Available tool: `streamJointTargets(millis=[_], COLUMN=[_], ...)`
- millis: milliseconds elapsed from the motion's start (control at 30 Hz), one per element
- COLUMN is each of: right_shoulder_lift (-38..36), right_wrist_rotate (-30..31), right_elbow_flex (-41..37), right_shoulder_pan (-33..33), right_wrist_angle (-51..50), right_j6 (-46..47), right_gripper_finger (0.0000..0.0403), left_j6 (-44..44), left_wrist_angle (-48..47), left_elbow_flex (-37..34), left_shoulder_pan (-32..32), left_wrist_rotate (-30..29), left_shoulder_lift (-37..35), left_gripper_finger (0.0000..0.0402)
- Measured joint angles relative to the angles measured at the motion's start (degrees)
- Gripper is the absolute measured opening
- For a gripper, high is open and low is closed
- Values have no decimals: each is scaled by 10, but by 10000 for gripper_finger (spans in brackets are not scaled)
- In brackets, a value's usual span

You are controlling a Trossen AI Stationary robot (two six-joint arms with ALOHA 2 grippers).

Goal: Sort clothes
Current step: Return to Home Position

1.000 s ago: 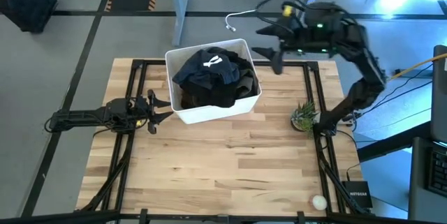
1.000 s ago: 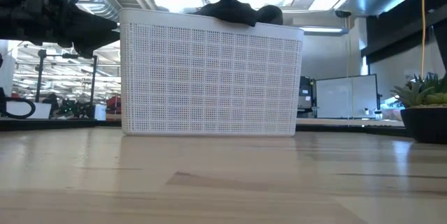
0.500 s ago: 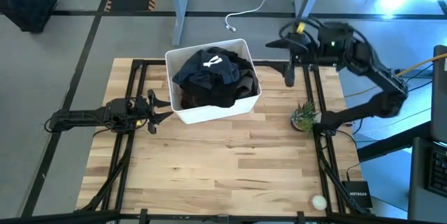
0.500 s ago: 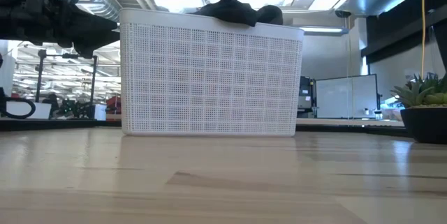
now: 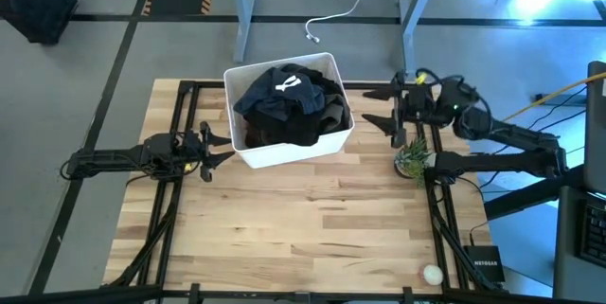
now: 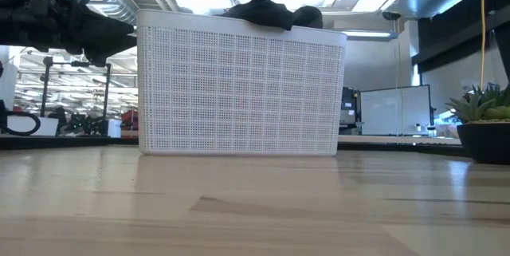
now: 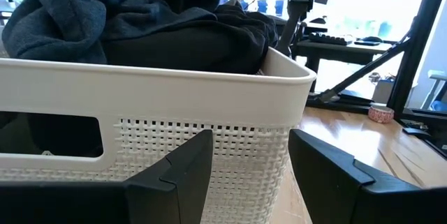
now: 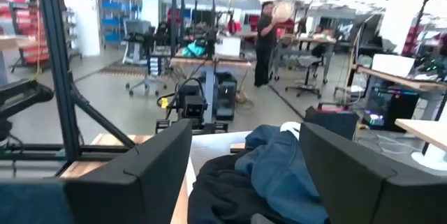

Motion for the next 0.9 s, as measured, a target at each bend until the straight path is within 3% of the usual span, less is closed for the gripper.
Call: streamJointTargets(millis=[200,400,900], right_shoulder_lift=[-18,-17,-17], right_wrist_rotate=[0,-1,-1], right_elbow_flex=[-121,-191,-214], right_shoulder_pan=[0,0,0], right_wrist_angle=[149,214,241], right_j6=[36,46,46], right_gripper_finger=[282,282,282], left_j6=[0,0,0], left_wrist_angle=[0,0,0], left_elbow_flex=[0,0,0], left_shoulder_pan=[0,0,0], left_wrist_rotate=[0,0,0], left_shoulder_lift=[0,0,0], left_gripper_finger=[184,184,184])
